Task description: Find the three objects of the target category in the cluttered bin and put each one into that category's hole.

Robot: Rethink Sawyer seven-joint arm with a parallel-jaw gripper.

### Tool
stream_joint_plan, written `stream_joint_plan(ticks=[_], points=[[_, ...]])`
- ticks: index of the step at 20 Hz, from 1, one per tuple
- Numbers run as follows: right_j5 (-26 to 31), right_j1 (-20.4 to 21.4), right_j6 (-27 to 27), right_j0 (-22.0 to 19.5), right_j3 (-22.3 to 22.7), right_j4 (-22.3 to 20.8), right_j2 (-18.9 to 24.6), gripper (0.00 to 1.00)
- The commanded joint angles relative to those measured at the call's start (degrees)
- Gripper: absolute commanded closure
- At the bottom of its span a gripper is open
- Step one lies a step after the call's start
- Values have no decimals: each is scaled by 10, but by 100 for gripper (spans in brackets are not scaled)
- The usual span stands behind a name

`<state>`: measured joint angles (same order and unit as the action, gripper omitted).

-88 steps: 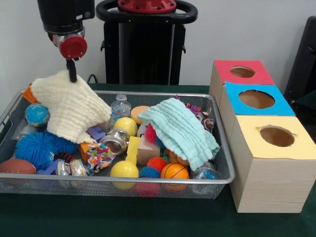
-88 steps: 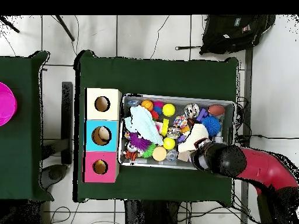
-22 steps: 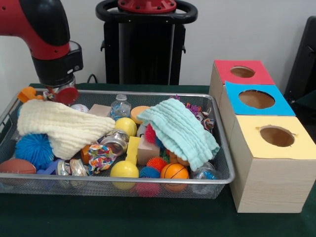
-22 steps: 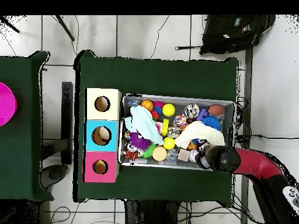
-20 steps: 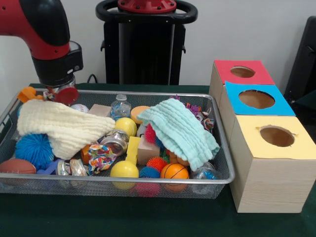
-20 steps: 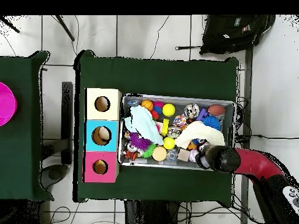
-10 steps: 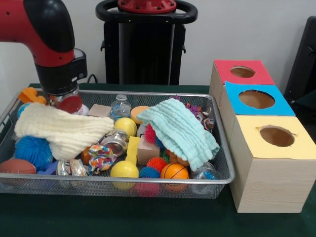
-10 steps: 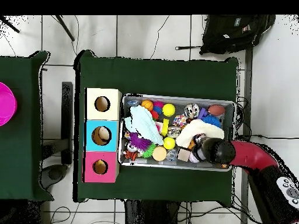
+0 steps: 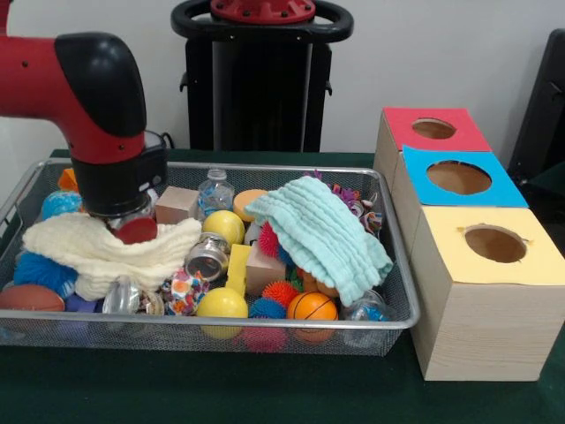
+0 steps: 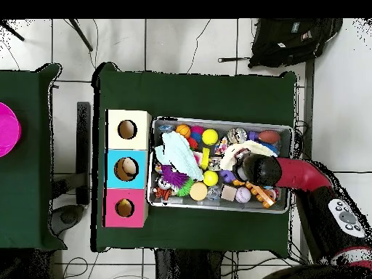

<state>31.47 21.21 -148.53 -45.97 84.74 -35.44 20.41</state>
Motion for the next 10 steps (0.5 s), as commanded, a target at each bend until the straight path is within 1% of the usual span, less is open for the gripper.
stream_joint_plan(ticks=[1,2,3,5,7,10], points=[[-60,-74,48,7,-172,28,77,0],[-57,-74,51,7,-173,31,79,0],[-44,-78,57,10,-185,35,81,0],[-30,-79,53,16,-193,42,79,0],[-20,-73,44,21,-193,45,74,0],[-21,-63,33,23,-181,48,69,0]])
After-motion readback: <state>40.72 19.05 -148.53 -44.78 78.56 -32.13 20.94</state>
